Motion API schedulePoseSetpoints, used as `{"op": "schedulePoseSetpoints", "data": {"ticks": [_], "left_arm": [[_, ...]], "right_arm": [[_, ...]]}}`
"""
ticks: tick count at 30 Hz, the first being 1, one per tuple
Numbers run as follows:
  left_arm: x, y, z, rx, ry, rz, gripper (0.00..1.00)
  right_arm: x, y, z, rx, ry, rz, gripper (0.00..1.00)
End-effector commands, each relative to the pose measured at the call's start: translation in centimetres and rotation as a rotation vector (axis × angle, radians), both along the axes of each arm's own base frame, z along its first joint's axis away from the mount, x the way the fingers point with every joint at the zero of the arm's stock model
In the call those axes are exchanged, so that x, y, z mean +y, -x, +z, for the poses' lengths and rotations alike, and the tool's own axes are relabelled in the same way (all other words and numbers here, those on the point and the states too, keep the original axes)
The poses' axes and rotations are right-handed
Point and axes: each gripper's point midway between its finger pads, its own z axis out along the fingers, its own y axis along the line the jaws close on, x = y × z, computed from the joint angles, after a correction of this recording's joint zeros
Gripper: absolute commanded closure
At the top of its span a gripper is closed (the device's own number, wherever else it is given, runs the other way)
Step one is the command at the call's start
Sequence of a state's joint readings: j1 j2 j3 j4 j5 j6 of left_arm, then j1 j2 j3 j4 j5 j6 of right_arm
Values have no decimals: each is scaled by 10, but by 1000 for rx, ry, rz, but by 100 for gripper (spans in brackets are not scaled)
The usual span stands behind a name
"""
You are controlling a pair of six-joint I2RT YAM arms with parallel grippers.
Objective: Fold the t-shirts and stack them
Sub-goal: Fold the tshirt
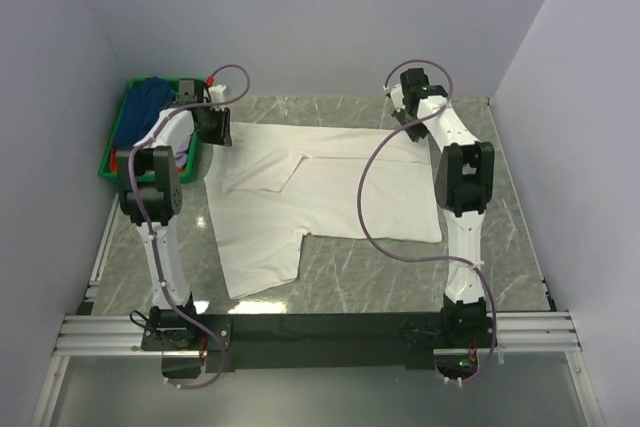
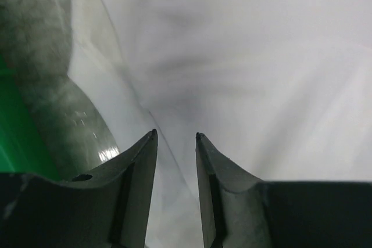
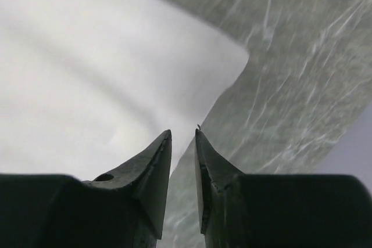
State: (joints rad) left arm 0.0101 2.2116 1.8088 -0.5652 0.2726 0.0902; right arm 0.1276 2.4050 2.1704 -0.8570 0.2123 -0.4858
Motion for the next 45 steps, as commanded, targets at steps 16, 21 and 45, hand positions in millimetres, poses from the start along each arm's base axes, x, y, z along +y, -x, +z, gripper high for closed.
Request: {"op": "schedulePoseSetpoints", "data": {"ticks": [16, 21, 45], "left_arm": [[-36, 135, -7, 108, 96, -124, 68], [-36, 133, -25, 155, 101, -89, 69], [-50, 214, 60, 16, 106, -494, 45]], "right_arm": [[44, 128, -23, 318, -235, 66, 79], [35, 104, -43, 310, -181, 32, 80], [9, 209, 35, 249, -113, 307, 49]]}}
